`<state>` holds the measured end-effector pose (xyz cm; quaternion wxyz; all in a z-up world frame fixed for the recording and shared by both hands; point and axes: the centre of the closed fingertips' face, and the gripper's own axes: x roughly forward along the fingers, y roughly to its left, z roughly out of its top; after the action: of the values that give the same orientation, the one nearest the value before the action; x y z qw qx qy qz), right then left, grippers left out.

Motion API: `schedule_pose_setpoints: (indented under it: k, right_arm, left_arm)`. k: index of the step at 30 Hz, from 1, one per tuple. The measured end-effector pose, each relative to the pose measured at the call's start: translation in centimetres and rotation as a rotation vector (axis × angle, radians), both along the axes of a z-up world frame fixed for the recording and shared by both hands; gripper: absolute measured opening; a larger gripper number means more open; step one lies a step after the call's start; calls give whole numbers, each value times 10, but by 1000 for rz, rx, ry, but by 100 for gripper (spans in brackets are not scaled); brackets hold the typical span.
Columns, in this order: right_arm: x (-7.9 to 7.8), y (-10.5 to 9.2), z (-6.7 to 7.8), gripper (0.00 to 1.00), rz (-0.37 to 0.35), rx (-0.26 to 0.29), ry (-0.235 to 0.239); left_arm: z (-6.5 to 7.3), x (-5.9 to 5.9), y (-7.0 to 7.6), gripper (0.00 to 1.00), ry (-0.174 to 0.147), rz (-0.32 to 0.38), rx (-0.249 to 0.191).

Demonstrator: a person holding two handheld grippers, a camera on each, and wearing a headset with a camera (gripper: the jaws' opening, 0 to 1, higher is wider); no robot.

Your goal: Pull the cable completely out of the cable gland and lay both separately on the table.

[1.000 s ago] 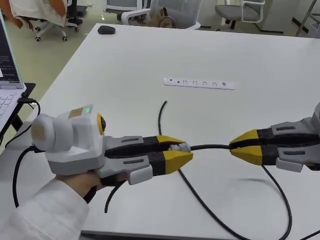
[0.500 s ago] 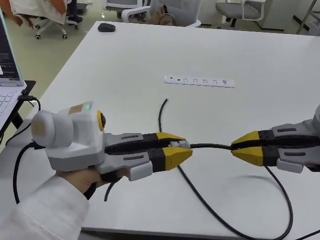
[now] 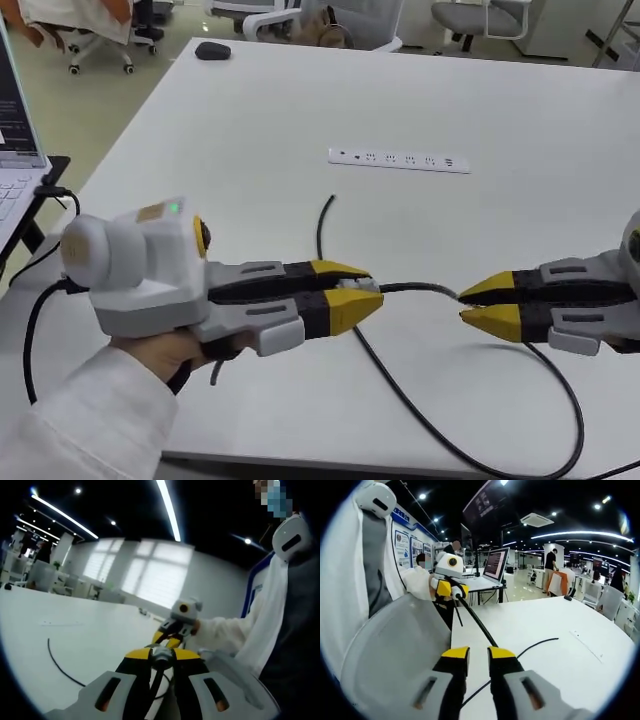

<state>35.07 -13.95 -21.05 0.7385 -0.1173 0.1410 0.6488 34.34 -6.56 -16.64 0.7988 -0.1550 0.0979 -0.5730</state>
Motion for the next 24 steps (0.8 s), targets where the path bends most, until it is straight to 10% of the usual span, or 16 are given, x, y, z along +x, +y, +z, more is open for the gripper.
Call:
schedule_pose_setpoints:
  k: [24]
  right_arm:
    - [-19,74,35,18,230,-5,-134]
  left_arm:
    - [0,-4,-3,17,0,-22,0]
